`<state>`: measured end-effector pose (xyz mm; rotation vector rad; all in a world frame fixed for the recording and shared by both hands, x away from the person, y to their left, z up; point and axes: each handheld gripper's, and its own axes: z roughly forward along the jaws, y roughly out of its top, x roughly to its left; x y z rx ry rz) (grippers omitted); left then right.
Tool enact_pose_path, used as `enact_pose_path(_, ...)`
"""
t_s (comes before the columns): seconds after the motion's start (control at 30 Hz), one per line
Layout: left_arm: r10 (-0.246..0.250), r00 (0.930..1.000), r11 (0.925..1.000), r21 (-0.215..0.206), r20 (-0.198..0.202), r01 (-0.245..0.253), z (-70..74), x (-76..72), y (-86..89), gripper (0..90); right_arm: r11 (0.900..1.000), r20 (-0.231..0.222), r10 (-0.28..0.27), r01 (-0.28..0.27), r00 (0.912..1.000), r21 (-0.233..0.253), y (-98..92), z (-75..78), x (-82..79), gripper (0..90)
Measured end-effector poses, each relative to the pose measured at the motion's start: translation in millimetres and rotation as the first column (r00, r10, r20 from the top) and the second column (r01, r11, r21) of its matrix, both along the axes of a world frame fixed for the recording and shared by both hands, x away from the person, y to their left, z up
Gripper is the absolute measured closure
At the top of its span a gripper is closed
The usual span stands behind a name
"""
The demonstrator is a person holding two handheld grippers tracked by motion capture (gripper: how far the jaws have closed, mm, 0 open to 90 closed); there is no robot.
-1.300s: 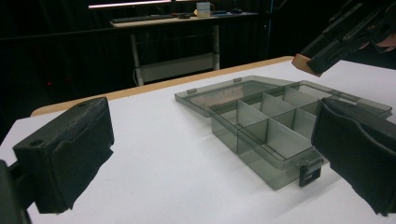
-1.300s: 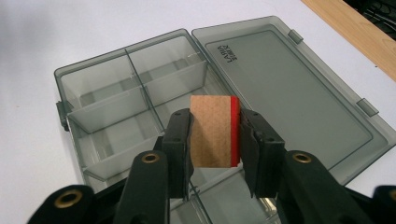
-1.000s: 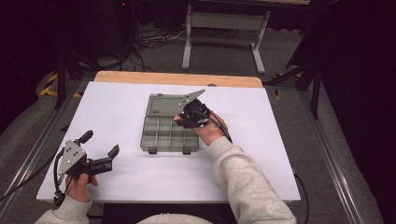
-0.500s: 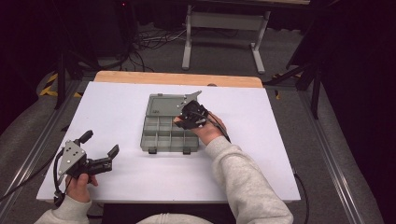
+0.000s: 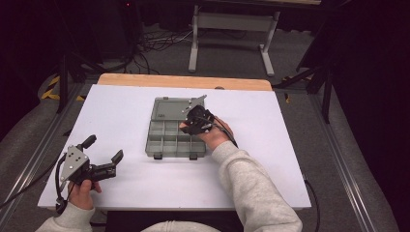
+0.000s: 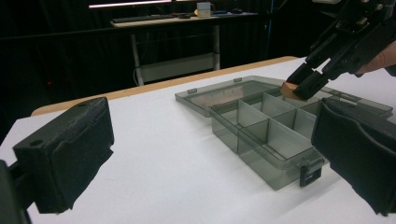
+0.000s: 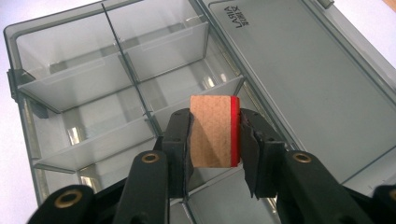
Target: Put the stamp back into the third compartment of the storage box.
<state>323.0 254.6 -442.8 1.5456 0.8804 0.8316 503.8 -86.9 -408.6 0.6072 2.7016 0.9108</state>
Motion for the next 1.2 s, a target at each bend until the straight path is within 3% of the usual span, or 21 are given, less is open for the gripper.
enact_pose_path(1.2, 0.001, 1.0, 1.0, -0.002, 0.001, -0.001, 0.2, -0.1, 0.1, 0.1, 1.0, -0.015, 0.007, -0.008, 0.9999, -0.021, 3.0, -7.2, 2.9, 64.7)
